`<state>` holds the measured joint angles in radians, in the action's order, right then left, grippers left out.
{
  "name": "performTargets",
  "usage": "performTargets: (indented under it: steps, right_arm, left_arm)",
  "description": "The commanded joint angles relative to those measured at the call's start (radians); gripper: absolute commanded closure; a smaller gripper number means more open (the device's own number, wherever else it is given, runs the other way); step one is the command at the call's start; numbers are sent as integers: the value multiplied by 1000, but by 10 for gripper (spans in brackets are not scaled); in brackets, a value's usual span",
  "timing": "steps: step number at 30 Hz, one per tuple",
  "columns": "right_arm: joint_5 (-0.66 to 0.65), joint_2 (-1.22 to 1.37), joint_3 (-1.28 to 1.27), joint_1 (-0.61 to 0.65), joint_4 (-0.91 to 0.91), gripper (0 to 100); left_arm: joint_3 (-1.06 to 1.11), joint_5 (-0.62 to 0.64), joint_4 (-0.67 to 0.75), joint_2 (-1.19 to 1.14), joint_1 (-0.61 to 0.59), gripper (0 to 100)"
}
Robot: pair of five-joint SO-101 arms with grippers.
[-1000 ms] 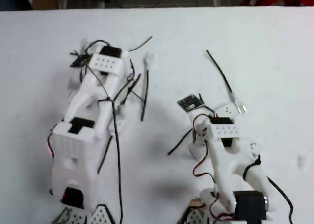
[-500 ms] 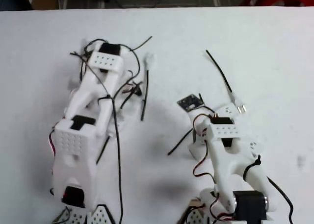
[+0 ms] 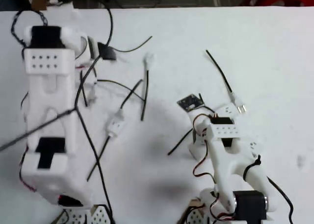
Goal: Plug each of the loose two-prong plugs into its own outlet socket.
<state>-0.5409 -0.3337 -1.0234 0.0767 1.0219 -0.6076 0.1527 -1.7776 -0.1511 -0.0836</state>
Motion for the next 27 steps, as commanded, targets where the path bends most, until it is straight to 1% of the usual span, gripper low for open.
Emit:
performTargets:
  steps: [1, 5, 7, 9, 11, 15, 18, 23, 27]
  right_arm:
    - [-3, -12, 0, -4, -1, 978]
    - [-3, -12, 0, -4, -1, 978]
    - [-3, -12, 0, -4, -1, 978]
    - [-3, -12, 0, -4, -1, 978]
    - [-3, -12, 0, -4, -1, 978]
    - [-3, -12, 0, -4, -1, 978]
    - [-2, -12, 0, -4, -1, 978]
    - [0, -12, -2, -4, -1, 978]
    - [2, -12, -2, -4, -1, 978]
  left_arm:
    - [178, -153, -8, 145, 56, 653]
    - [422, -328, -8, 183, 97, 653]
    - [529, -397, 2, 182, 102, 653]
    - [640, -446, 40, 182, 102, 653]
    - [746, -459, 117, 182, 96, 653]
    - [948, -459, 328, 180, 96, 653]
    - [1046, -459, 460, 180, 96, 653]
    - [1103, -459, 575, 171, 99, 653]
    - [1054, -459, 620, 25, 94, 653]
